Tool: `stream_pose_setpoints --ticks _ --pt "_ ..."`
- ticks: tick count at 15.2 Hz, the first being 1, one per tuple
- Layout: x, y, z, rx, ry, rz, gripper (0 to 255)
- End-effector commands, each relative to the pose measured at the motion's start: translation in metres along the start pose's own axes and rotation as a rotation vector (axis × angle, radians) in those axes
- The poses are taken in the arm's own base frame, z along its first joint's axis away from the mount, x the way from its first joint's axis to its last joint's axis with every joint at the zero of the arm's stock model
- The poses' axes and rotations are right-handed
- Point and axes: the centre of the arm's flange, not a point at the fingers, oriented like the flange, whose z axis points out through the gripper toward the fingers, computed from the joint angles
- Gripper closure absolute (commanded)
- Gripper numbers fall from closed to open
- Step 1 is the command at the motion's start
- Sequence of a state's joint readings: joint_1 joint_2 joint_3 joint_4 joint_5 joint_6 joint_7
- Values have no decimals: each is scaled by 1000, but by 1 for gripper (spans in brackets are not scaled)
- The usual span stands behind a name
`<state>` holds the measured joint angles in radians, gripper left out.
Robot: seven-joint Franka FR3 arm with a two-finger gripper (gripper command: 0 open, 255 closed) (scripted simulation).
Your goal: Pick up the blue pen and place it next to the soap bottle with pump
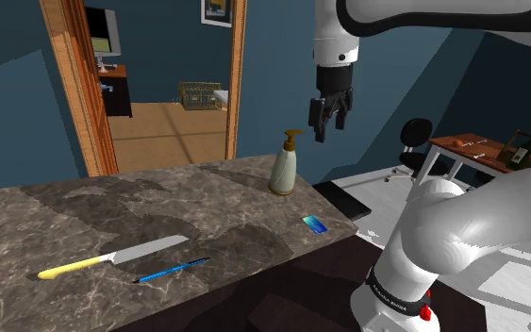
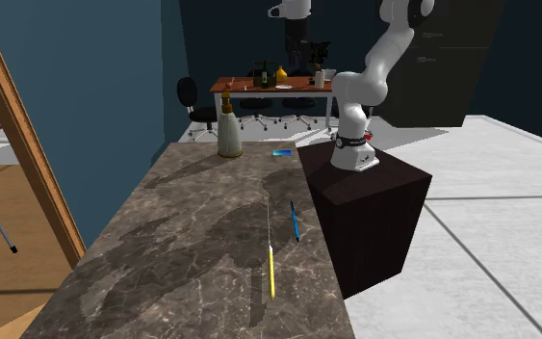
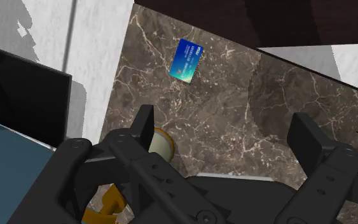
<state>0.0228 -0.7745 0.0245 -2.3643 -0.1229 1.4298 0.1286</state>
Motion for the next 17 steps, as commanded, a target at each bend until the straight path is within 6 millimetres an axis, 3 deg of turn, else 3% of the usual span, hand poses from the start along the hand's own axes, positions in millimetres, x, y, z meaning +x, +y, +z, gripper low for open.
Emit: stream_pose_setpoints --ticks 1,9,17 --pt "0 0 0 0 0 0 0" --pt "66 -50 52 25 55 -244 0" --pt "120 -116 99 51 111 -487 0"
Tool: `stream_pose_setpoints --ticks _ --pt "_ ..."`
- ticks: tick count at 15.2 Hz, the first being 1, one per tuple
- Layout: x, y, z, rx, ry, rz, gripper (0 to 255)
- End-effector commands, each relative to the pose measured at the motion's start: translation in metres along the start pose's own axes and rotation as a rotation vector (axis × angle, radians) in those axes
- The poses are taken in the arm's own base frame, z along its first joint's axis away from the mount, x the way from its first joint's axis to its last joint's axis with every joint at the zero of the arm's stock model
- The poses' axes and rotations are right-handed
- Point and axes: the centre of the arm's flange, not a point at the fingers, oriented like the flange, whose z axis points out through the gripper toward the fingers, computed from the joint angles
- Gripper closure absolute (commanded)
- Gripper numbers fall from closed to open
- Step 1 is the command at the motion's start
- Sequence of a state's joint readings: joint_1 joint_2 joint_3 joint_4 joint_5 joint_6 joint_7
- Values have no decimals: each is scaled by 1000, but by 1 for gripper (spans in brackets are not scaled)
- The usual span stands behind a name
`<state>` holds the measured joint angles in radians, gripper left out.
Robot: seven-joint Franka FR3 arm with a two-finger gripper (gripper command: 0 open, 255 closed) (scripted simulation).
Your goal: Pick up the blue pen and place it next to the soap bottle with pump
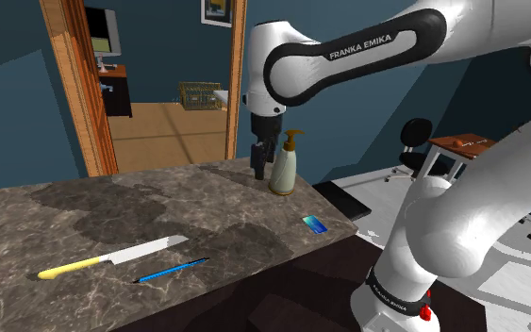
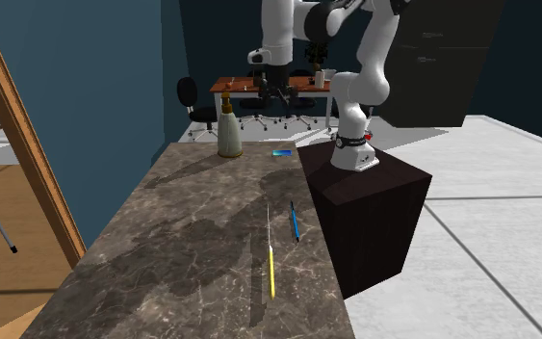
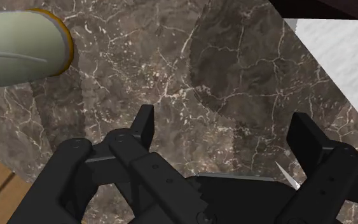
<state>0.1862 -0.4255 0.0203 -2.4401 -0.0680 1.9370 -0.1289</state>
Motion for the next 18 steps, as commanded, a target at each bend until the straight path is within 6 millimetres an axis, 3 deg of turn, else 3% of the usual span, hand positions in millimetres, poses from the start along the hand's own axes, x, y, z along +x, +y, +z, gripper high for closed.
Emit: stream_pose_setpoints --ticks 1,9,18 --pt "20 -12 15 6 16 -63 0" --pt "83 -66 65 31 71 -307 0" --pt "139 -145 117 60 134 -581 0"
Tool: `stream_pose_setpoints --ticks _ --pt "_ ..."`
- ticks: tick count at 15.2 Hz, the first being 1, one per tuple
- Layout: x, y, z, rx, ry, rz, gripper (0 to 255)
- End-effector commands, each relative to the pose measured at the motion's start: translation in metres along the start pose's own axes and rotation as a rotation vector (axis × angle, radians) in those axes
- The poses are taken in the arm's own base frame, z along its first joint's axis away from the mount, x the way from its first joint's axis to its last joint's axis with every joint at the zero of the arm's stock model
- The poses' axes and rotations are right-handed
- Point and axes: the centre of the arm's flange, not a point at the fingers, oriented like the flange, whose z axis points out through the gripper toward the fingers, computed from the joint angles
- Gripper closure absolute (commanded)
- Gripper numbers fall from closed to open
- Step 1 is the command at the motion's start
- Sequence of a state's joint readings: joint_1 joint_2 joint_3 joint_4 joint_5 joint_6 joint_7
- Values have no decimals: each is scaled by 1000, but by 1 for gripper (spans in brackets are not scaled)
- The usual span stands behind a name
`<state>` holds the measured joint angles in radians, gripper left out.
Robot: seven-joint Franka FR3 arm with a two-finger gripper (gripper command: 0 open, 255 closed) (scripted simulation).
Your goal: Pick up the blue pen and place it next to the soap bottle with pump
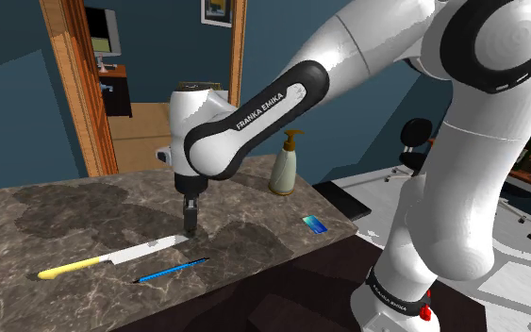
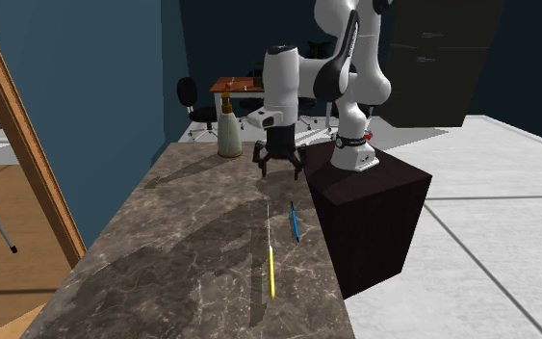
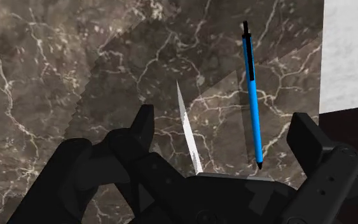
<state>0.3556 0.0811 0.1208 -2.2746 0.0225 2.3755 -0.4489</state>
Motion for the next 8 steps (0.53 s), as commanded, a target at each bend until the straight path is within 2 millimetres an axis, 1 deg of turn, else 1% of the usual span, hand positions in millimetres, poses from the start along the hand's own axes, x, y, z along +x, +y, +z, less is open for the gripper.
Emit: stream_pose_setpoints --ticks 1,7,8 --pt "18 -11 16 7 15 -63 0" --pt "66 -50 54 26 56 -246 0" --pt "70 -54 57 27 60 -260 0"
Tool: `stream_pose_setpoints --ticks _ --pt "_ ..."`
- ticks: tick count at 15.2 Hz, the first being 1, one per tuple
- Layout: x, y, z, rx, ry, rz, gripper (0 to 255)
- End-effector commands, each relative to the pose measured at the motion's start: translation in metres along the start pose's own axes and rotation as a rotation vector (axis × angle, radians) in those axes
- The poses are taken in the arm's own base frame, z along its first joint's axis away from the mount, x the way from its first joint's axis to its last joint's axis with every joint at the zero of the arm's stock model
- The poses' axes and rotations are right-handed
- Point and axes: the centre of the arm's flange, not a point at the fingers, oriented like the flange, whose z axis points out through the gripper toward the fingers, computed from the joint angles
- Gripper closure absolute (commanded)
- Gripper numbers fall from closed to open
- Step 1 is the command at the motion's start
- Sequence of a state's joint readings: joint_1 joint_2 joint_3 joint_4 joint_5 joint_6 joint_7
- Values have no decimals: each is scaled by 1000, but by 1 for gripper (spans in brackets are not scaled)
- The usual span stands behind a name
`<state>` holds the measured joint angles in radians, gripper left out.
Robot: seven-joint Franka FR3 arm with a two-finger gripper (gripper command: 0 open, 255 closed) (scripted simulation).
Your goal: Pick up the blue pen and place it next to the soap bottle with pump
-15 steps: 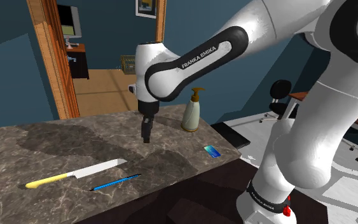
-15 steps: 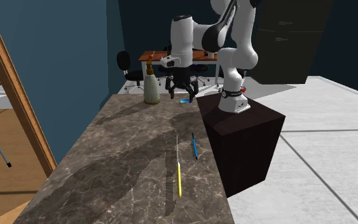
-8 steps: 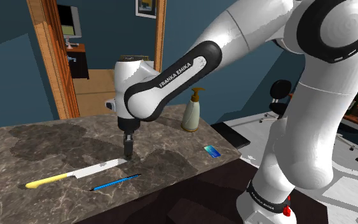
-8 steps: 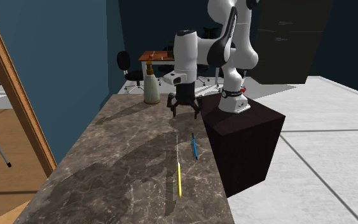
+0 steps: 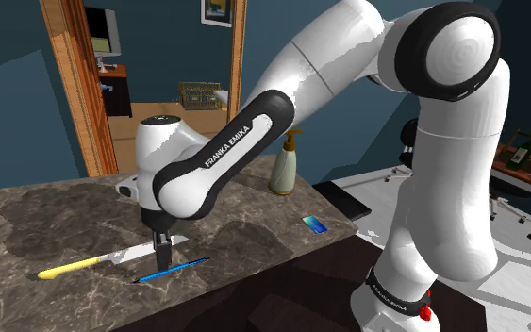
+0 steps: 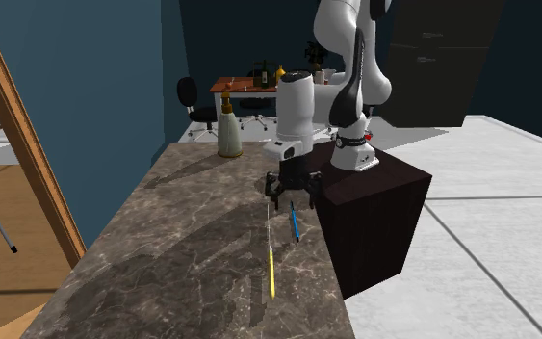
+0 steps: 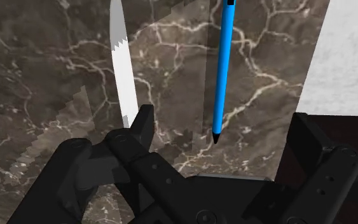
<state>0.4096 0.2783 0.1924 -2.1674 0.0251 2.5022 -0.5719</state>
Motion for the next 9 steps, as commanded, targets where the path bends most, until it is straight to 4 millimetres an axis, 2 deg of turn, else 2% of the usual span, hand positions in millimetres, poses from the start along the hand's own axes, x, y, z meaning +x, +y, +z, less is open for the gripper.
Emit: stream_pose_setpoints --ticks 1,7,9 --pt "9 -5 10 2 6 -24 0" --pt "9 -5 42 2 6 -24 0" --pt "9 -5 45 2 6 -24 0"
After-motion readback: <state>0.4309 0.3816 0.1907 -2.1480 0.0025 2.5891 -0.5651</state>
